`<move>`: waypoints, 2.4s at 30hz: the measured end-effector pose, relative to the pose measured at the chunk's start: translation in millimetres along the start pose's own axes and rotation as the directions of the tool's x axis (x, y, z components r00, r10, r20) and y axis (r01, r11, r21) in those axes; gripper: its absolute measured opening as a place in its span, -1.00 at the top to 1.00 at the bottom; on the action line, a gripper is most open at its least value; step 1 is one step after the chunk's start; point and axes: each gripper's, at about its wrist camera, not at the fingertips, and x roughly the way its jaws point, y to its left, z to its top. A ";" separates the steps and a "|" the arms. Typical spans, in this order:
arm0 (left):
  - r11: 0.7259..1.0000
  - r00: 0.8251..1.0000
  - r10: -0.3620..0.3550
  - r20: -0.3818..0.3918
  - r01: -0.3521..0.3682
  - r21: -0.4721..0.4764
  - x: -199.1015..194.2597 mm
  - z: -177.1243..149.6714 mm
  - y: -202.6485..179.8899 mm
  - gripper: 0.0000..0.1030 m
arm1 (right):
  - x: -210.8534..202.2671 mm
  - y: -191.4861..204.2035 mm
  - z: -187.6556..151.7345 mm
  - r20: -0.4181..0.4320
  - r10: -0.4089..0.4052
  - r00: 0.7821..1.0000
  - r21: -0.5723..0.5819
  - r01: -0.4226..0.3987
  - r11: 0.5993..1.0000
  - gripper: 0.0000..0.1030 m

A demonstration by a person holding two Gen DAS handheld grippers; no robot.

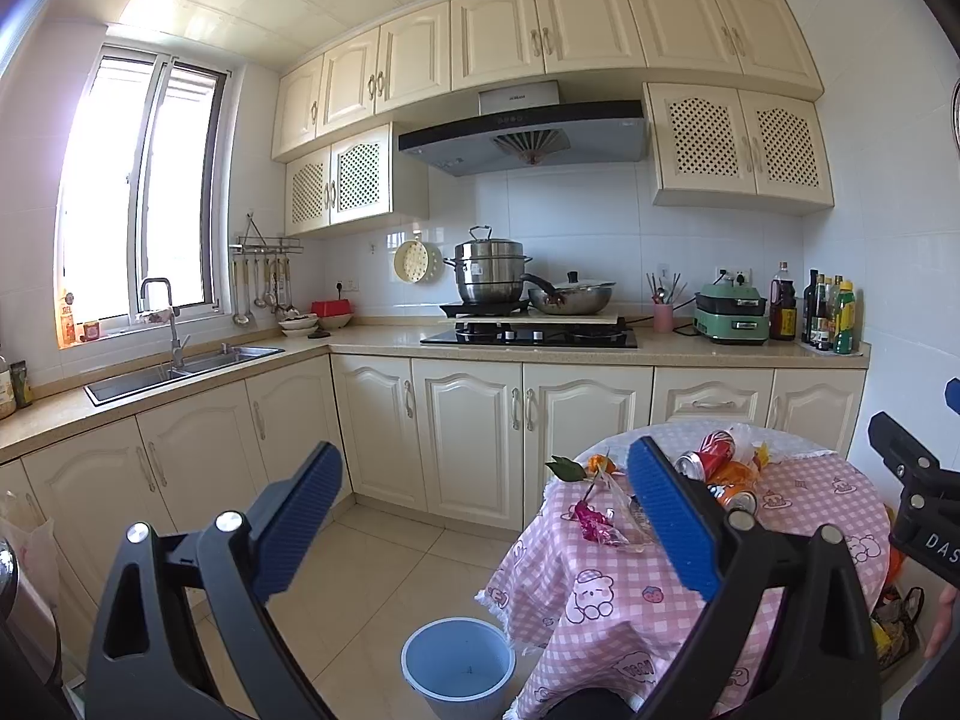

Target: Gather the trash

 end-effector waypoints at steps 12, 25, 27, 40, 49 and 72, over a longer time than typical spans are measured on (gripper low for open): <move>0.999 0.992 -0.030 -0.124 0.033 0.025 46.3 -21.6 -15.2 -0.83 | 32.7 -9.9 -20.1 -0.087 -0.006 0.996 0.028 0.009 1.000 -0.89; 0.987 0.919 -0.129 -0.373 0.157 0.043 143.9 -64.5 -56.0 -0.83 | 111.3 -45.8 -68.0 -0.281 -0.026 0.959 0.108 0.058 0.992 -0.89; 0.977 0.890 -0.184 -0.418 0.211 0.019 160.8 -69.2 -65.6 -0.83 | 122.1 -55.7 -75.4 -0.305 -0.031 0.952 0.130 0.074 0.989 -0.89; 0.856 0.639 -0.515 -0.572 0.424 -0.296 256.5 -94.9 -155.0 -0.82 | 157.3 -110.4 -107.5 -0.382 -0.066 0.922 0.202 0.153 0.967 -0.89; 0.820 0.533 -0.560 -0.634 0.463 -0.336 278.8 -107.3 -188.9 0.74 | 163.6 -122.4 -115.9 -0.396 -0.053 0.917 0.211 0.147 0.966 -0.89; 0.944 0.913 -0.297 -0.278 0.237 -0.229 183.1 -20.1 -0.9 0.91 | 199.2 4.0 -90.0 -0.396 0.228 0.890 0.158 -0.179 0.971 -0.89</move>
